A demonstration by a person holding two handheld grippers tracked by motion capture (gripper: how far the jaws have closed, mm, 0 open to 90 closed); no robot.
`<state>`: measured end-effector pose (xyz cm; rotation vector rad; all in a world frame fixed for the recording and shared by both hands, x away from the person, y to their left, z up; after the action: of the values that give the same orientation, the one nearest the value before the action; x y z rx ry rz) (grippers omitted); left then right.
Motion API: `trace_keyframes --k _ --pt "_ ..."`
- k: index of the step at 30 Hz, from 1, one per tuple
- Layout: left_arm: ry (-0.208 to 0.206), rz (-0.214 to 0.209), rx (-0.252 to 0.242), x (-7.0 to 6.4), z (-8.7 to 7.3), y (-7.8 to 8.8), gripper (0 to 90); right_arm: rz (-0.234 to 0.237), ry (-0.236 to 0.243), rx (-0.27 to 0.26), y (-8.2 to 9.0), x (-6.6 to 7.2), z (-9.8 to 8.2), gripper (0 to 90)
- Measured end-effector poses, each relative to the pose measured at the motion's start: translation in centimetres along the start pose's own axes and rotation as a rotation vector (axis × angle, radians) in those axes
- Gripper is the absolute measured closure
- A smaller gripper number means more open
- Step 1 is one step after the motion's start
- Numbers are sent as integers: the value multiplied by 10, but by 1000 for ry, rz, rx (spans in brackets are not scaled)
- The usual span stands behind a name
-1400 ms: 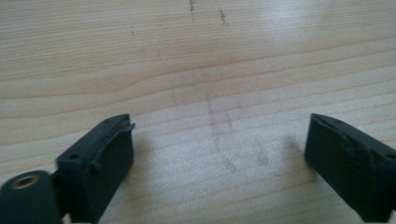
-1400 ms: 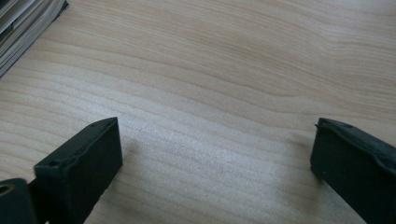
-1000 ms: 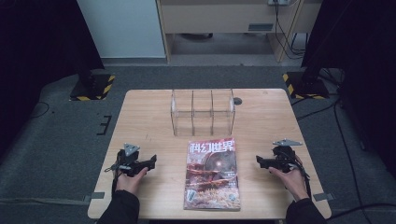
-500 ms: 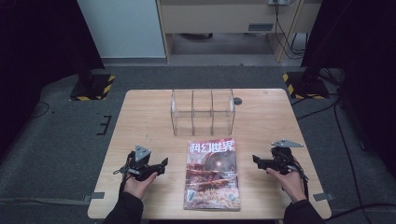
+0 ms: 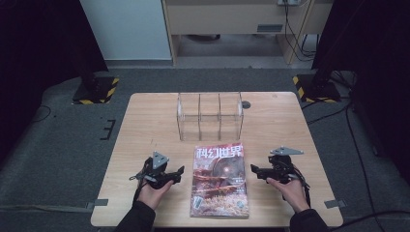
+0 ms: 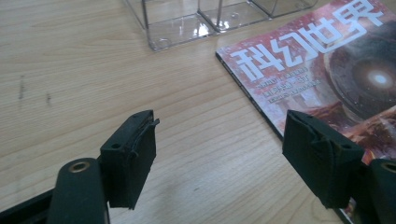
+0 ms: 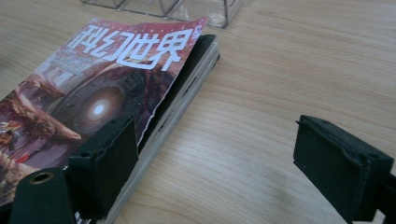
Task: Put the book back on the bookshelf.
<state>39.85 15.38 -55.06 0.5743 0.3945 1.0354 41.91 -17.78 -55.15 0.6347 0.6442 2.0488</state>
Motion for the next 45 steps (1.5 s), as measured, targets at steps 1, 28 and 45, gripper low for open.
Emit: trace_keyframes --k 1,28,45 --pt "-7 -5 11 -3 -1 -2 254 7 3 -1 -2 2 0 150" --pt "-48 -104 120 -47 -14 -38 309 128 17 62 -41 54 -12 304" --pt "-70 -142 93 -66 -10 -50 245 133 -26 33 -43 51 -8 335"
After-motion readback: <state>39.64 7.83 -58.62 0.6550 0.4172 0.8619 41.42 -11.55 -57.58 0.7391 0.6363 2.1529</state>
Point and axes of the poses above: each handheld gripper's, and its own axes: y roughly backward along the jaws, z roughly out of its top, x roughly to its left, the point moved 8 cm from there along -y, roughly forward along the jaws, and after that the axes turned 1 degree about z, right-handed, at the moved point
